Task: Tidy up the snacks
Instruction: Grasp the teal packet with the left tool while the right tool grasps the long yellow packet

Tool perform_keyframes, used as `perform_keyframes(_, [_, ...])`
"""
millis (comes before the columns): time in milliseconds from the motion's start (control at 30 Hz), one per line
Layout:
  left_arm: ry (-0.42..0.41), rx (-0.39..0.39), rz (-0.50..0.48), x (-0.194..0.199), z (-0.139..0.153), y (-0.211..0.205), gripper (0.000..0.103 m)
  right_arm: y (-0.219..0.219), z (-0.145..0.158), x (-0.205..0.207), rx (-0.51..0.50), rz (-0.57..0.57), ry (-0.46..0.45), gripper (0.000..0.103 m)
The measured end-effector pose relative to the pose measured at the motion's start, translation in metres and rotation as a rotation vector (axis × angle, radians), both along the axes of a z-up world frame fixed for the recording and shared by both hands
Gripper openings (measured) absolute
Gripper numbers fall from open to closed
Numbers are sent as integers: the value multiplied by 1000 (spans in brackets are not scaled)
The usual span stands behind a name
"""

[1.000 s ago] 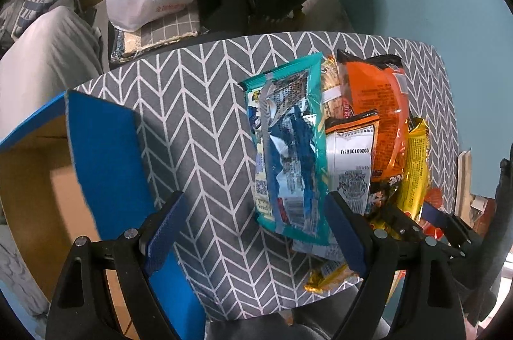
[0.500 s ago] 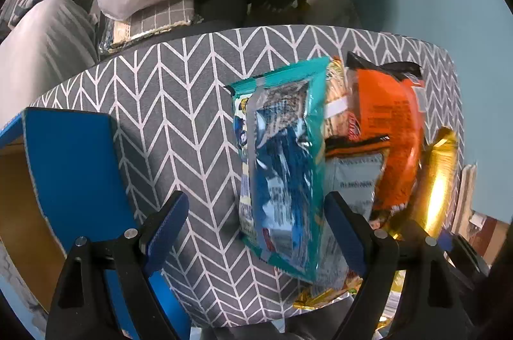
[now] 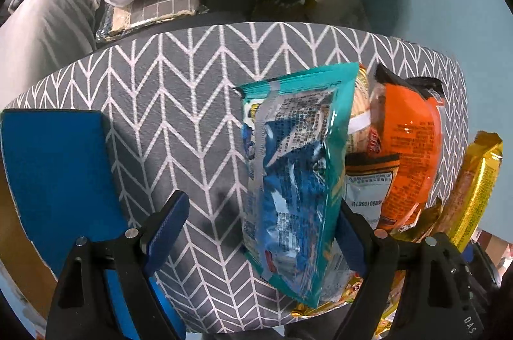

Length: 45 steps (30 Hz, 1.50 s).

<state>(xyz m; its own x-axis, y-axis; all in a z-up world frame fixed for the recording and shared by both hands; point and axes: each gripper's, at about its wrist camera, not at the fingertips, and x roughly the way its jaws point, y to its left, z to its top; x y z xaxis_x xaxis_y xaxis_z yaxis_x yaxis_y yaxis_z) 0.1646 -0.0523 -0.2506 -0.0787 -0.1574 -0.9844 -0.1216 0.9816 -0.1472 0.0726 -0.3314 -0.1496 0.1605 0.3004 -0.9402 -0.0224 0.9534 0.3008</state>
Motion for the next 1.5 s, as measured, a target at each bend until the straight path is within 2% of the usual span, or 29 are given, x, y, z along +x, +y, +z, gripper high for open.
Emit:
perform_keyframes(100, [5, 10, 16, 0, -3, 7, 87, 1, 5, 1, 6, 13, -3, 41])
perform_keyframes(133, [3, 9, 20, 0, -5, 9, 83, 3, 5, 2, 5, 17, -4, 41])
perform_keyframes(300, [24, 23, -3, 2, -17, 8, 62, 9, 6, 5, 1, 36, -6, 41])
perform_keyframes(367, [33, 44, -16, 2, -21, 6, 43, 12, 6, 8, -2, 43, -7, 41])
perform_keyframes(467, [48, 57, -42, 1, -27, 3, 26, 16, 6, 12, -8, 56, -8, 41])
perform_keyframes(567, [28, 88, -66, -2, -25, 2, 19, 20, 6, 11, -15, 68, -11, 40])
perform_keyframes(833, [-29, 117, -104, -14, -2, 4, 19, 30, 11, 10, -41, 95, -31, 39])
perform_keyframes(1100, [-115, 138, -134, -39, 45, -1, 19, 42, 24, 5, -70, 152, -67, 38])
perform_keyframes(1500, [-200, 89, -102, -72, 97, 13, 19, 61, 39, 3, -57, 243, -105, 37])
